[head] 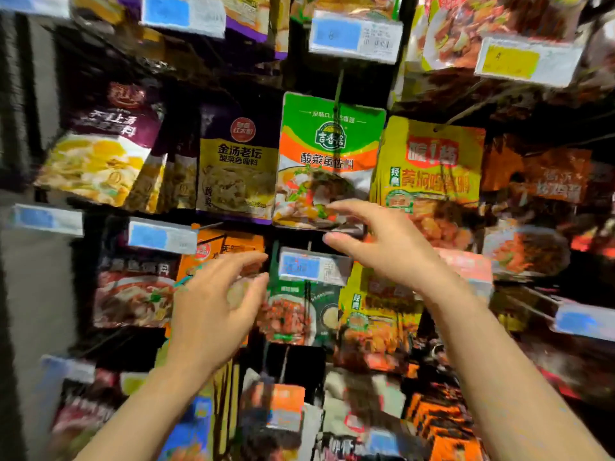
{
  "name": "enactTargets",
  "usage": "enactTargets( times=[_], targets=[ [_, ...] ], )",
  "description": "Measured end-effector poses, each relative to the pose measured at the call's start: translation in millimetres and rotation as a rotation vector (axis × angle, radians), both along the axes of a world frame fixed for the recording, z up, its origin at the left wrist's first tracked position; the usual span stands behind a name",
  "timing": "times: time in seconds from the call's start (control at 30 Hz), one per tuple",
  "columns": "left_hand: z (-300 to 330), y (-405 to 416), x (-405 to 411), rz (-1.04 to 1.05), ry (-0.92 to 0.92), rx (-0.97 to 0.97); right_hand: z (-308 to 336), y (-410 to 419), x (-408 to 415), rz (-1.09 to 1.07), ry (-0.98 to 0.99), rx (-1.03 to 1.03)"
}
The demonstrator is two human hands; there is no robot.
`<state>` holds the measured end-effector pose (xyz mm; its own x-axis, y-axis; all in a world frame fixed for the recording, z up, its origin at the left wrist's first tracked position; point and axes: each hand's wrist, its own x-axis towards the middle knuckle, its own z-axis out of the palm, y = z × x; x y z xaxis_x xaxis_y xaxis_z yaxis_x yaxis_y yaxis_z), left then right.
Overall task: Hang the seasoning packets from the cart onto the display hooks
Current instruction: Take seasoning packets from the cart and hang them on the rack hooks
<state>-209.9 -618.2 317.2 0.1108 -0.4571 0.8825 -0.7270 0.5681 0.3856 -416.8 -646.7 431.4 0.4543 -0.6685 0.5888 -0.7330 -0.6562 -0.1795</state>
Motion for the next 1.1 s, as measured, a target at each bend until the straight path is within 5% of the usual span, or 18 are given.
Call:
enactTargets(
  times=[0.2,0.4,0.53,0.67,0.8,1.1],
  targets=[
    [-67.1,102.6,110.3,0.183,0.178,0.143,-85.4,57.6,133.0,0.406,0.083,0.222],
    [-184.7,259.4,198.8,0.703,0.374,0.467,-223.0,135.3,251.8,0.701,0.182,0.543],
    [-261.7,376.9,212.1,1.124,0.304,0.715,-314.0,196.3,305.0,0.873,0.435,0.738],
    [-327.1,472.1,213.7,1.327,0.165,0.999,-384.5,245.4,338.7,0.985,0.533,0.841],
    [-368.1,521.7,207.4,1.427,0.134,1.245,-444.5,266.7,362.6,0.902,0.880,0.872],
    [-376.2,537.4,220.7,1.491,0.165,1.173,-500.8,277.3,390.7,0.775,1.106,0.729]
  ],
)
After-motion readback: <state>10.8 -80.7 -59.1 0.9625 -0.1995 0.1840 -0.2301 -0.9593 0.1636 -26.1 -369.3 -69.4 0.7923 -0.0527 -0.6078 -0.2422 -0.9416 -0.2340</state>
